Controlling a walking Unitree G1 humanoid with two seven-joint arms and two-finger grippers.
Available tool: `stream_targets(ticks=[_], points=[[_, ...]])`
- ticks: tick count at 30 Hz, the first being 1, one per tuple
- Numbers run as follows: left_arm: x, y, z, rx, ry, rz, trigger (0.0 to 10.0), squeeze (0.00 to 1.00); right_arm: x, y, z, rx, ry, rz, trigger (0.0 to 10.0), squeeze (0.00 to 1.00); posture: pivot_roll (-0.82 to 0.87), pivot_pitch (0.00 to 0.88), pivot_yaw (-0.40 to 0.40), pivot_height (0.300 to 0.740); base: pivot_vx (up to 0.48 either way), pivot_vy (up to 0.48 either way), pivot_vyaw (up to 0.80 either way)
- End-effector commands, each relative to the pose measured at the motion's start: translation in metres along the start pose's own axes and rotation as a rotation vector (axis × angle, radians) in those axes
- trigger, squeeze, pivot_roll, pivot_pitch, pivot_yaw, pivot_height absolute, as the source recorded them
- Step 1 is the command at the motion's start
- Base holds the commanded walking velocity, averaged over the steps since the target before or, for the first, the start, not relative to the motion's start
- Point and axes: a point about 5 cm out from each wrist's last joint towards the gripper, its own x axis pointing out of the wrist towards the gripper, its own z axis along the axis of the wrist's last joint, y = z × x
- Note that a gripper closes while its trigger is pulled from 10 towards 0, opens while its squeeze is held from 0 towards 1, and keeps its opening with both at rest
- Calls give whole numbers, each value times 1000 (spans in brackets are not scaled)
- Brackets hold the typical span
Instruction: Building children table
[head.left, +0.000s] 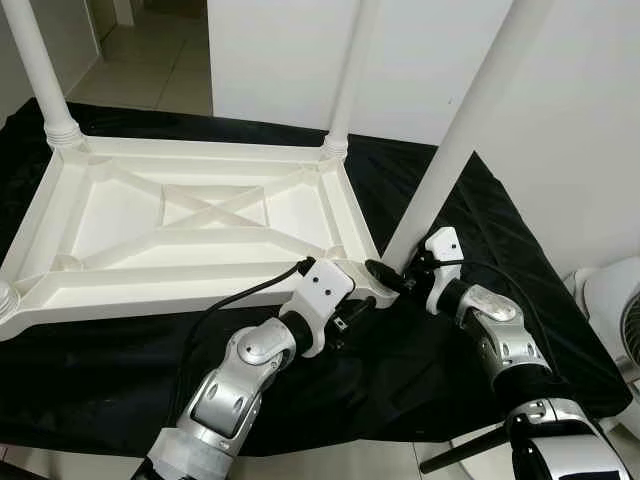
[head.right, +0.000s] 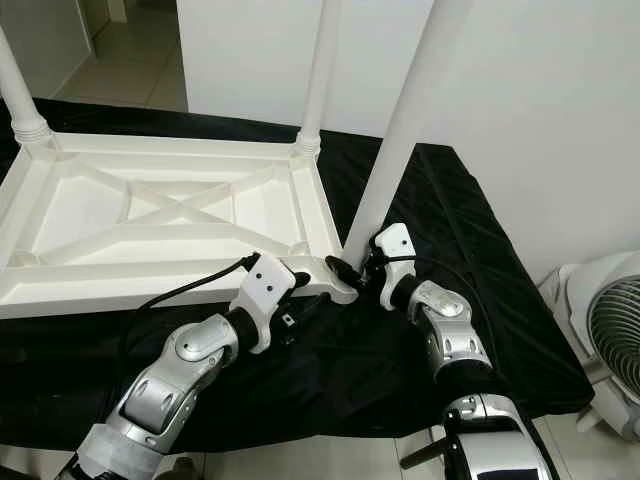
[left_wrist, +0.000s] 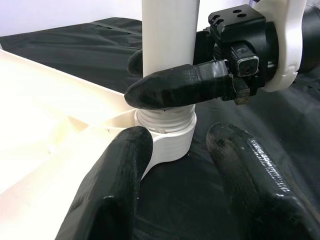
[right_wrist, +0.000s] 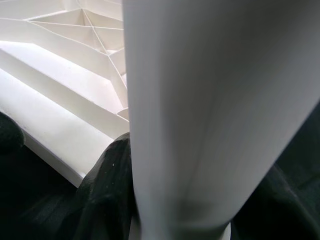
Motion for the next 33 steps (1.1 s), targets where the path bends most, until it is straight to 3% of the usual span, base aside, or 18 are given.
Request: stream_targets(ticks=[1,3,4,9,15,16,22,23,25,27,30,33], points=[[2,-2,1,1,5,-18,10000,0,-4,0,-7,-25,40,17,0,0,166,0,-102,740,0,0,0],[4,0,2,4,2,-17,10000,0,-5,0,-8,-11,35,-4,0,0,167,0,-103,740,0,0,0],[4,2,2,5,0,-15,10000,0,-4,0,-8,19,15,-44,10000,0,168,0,-104,740,0,0,0],[5,4,4,6,-4,-12,10000,0,1,7,-10,68,-17,-117,10000,0,168,0,-102,740,0,0,0],[6,5,5,8,-8,-14,10000,0,5,13,-14,58,13,-157,10000,0,163,0,-101,740,0,0,0],[9,5,6,10,-14,-25,10000,0,9,20,-17,59,34,-287,10000,0,156,0,-89,740,0,0,0],[12,5,8,19,-20,-44,10000,0,12,24,-17,112,37,-489,10000,0,163,0,-86,740,0,0,0],[13,6,8,25,-22,-49,10000,0,12,25,-17,130,41,-573,10000,0,165,0,-84,740,0,0,0],[13,6,8,25,-22,-49,10000,0,12,25,-17,130,41,-573,10000,0,165,0,-84,740,0,0,0],[14,7,10,30,-27,-50,10000,0,11,26,-19,147,74,-752,10000,0,168,0,-85,740,0,0,0],[17,8,12,33,-35,-45,10000,0,12,30,-20,156,101,-841,10000,0,180,0,-94,740,0,0,0],[17,8,13,33,-40,-44,10000,0,15,32,-19,158,103,-847,10000,0,186,0,-99,740,0,0,0]])
